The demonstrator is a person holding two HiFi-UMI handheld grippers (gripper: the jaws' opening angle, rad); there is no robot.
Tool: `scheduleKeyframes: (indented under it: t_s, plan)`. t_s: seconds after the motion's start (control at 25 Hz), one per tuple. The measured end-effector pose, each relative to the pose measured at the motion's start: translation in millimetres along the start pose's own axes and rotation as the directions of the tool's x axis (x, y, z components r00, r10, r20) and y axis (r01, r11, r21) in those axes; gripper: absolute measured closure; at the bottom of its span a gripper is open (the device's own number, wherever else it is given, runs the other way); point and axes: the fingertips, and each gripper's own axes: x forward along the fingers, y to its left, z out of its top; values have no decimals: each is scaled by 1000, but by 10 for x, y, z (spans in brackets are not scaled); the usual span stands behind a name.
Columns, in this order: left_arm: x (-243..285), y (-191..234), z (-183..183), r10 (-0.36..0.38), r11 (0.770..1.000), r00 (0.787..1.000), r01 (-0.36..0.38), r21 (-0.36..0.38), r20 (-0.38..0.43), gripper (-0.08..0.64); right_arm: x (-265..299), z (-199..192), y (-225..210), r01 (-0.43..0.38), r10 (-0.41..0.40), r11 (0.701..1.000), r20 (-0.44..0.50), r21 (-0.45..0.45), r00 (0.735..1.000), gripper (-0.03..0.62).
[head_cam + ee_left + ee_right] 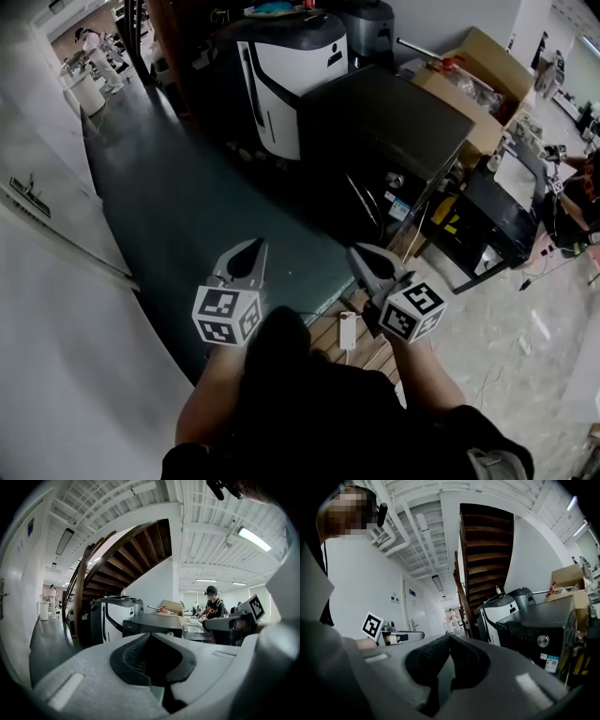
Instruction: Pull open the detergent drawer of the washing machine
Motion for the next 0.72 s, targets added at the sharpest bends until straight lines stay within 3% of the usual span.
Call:
scheduleKeyframes:
  t_s: [0.32,0.72]
  plan:
    - [308,146,-86,-16,999,1000,16,-30,-22,549,265,-90,-185,-14,15,1000,-45,18,999,589]
    - [1075,843,32,-34,999,999,34,-27,-20,549,1166,-59,-598,-7,9,1000,-68,30,998,589]
